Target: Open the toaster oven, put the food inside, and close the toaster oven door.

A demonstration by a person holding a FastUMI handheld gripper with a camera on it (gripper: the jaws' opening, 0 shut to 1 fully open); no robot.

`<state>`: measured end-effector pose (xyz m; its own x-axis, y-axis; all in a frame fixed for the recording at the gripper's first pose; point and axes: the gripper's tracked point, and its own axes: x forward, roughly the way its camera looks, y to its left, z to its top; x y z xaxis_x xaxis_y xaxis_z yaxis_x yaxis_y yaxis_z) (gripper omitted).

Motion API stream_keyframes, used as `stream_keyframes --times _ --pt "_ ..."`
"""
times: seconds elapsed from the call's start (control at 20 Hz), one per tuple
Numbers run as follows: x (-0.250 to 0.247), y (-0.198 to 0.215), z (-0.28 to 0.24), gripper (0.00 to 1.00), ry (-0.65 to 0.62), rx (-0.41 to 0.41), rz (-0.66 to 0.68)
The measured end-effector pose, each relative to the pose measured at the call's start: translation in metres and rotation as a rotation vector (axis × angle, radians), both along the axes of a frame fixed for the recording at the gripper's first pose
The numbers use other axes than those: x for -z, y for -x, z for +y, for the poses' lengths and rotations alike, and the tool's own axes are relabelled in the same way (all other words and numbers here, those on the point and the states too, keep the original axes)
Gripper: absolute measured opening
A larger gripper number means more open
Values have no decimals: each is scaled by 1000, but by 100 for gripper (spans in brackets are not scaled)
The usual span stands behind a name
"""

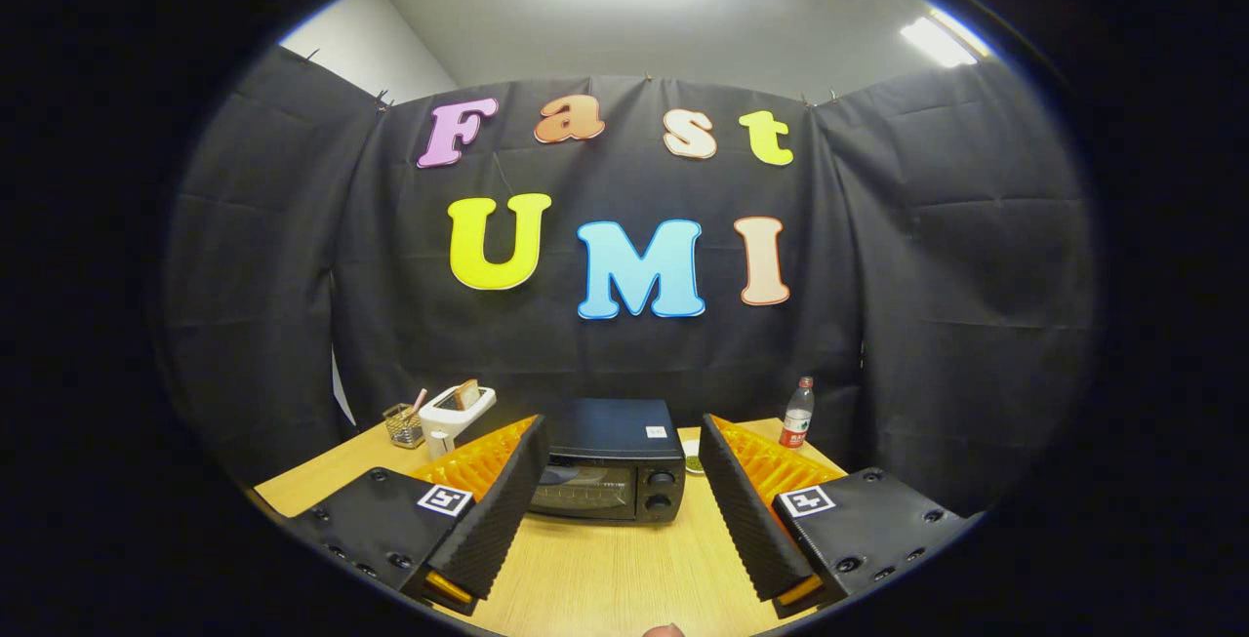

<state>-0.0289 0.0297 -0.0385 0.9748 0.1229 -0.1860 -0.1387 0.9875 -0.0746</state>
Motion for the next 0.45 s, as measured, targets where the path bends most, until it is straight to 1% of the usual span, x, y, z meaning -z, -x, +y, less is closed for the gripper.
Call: stream_keyframes --times 0.45 --pt "-2 -10 0 98 -37 7 5"
